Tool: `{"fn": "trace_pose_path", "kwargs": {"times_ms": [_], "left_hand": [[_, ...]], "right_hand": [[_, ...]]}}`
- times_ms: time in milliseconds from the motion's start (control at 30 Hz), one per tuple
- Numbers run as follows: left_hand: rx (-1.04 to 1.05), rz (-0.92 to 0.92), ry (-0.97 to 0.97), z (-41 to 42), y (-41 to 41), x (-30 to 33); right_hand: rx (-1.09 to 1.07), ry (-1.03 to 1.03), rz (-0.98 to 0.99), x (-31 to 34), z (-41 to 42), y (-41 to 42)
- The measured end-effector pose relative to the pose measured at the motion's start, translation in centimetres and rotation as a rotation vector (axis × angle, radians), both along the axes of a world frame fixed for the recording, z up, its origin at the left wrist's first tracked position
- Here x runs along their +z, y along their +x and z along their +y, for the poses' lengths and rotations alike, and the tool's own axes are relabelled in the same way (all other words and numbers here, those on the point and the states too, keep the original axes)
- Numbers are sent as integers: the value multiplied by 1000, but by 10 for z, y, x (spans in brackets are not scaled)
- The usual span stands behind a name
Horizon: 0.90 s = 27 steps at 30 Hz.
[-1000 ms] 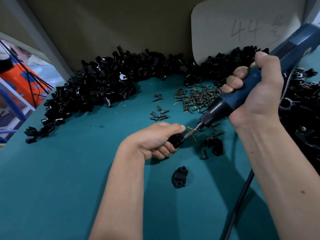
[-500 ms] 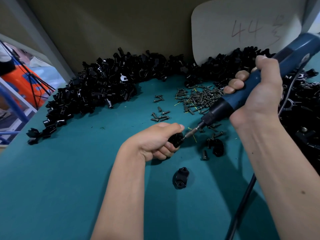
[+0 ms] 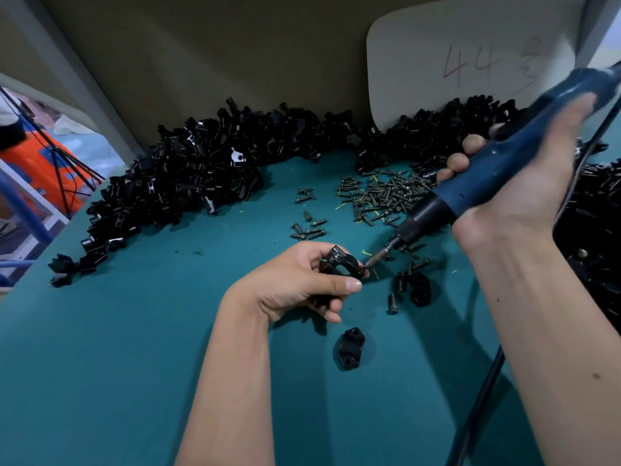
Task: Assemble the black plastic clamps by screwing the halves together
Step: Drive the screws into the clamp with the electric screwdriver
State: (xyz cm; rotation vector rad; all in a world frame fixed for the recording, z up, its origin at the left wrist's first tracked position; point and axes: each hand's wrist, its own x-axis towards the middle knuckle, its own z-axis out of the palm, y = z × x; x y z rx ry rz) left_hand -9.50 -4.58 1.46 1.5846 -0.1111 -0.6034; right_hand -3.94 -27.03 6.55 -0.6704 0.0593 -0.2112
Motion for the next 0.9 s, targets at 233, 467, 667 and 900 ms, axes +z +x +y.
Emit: {"fn": "trace_pose_path", "kwargs": {"times_ms": [233, 467, 667, 900], "left_hand": [[16, -4, -15, 3, 0, -3], [85, 16, -14, 13, 1, -2], [57, 38, -19, 20, -3, -2], [65, 59, -26, 19, -3, 1]], "right_hand": [[178, 205, 61, -4, -11, 7], [328, 383, 15, -9, -12, 5], [487, 345, -70, -13, -10, 3], [463, 471, -91, -10, -11, 6]]}}
